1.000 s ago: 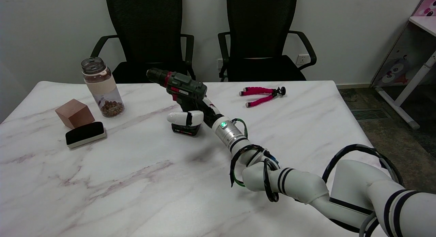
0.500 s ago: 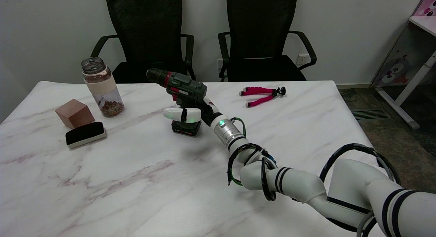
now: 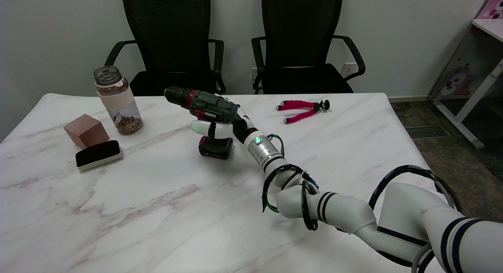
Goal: Pick up the power screwdriver.
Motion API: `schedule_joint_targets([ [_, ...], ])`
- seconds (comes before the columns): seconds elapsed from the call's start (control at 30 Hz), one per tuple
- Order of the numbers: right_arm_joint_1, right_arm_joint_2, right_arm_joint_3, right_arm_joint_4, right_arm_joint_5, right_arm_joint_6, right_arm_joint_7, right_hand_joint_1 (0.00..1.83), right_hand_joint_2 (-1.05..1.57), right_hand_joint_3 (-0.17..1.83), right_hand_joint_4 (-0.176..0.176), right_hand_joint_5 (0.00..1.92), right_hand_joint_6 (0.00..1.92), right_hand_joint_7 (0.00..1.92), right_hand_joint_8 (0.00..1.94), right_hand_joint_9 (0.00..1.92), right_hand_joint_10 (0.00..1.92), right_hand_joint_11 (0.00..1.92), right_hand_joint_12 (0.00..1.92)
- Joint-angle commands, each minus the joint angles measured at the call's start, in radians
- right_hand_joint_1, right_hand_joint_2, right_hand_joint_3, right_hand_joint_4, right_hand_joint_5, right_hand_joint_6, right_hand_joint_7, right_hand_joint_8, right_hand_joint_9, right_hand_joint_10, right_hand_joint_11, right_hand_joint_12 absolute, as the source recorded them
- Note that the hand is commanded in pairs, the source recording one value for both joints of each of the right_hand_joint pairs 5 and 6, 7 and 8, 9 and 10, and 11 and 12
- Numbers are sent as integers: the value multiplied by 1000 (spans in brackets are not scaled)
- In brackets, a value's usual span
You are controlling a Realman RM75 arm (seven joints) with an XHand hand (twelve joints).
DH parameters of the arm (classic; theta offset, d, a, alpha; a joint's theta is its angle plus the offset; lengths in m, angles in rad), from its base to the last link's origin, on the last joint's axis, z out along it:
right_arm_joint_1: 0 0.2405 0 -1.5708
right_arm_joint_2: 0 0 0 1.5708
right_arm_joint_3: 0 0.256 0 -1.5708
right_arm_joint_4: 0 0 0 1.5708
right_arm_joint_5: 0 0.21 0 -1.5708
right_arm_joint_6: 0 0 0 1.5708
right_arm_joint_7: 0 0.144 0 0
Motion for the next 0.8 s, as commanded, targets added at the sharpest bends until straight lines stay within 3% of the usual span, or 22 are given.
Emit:
schedule_joint_targets([
  [0.03, -1, 8, 3, -3, 14, 7, 8, 973, 290, 765, -80, 6, 6, 6, 6, 986, 986, 1162, 1162],
  [0.13, -2, 10, 3, -4, 14, 7, 9, 972, 290, 781, -79, 13, 13, 13, 13, 1002, 1002, 1205, 1205],
  [0.37, 0, 13, 3, -4, 14, 7, 9, 957, 179, 909, -71, 14, 14, 14, 14, 681, 681, 665, 665],
  [0.8, -23, 56, 1, -93, 42, 7, 11, 919, 112, 931, -61, 5, 5, 5, 5, 557, 557, 554, 554],
])
